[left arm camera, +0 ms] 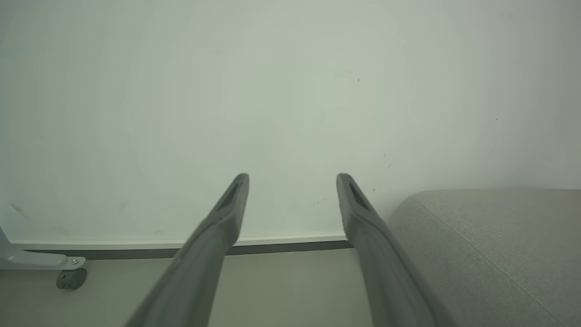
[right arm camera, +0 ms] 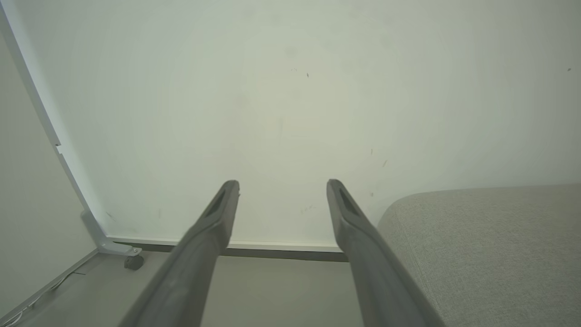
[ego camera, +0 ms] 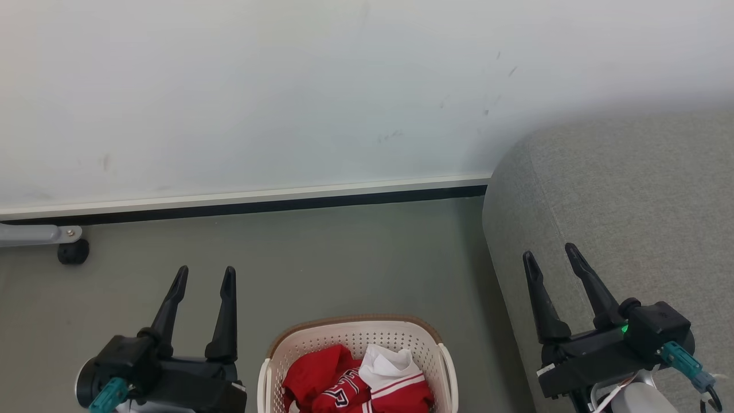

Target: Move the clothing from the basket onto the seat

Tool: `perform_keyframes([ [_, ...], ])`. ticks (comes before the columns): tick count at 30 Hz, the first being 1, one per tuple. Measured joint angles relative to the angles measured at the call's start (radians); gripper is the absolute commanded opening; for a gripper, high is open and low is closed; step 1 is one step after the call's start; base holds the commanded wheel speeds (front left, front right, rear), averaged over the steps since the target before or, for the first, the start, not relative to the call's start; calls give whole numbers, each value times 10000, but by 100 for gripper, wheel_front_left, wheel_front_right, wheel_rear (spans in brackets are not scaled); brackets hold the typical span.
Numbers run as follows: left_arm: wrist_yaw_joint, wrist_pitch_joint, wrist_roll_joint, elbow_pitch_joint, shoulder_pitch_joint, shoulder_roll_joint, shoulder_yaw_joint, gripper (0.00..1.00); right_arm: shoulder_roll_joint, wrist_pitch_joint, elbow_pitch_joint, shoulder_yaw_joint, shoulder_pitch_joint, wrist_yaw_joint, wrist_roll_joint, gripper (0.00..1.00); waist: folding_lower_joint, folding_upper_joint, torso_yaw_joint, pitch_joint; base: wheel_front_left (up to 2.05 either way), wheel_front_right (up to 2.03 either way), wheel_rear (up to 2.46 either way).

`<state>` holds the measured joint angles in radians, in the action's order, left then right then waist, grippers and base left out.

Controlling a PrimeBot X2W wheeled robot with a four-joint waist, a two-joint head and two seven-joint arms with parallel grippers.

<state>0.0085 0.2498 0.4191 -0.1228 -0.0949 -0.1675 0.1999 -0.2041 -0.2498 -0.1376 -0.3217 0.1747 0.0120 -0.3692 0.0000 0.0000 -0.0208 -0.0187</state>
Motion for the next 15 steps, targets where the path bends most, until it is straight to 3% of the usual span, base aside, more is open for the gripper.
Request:
perform_keyframes([
  [15, -174, 0, -61, 263, 16, 44, -153, 100, -42, -67, 483, 376, 11, 58, 58, 100, 0, 0, -149, -507, 0, 0, 0],
])
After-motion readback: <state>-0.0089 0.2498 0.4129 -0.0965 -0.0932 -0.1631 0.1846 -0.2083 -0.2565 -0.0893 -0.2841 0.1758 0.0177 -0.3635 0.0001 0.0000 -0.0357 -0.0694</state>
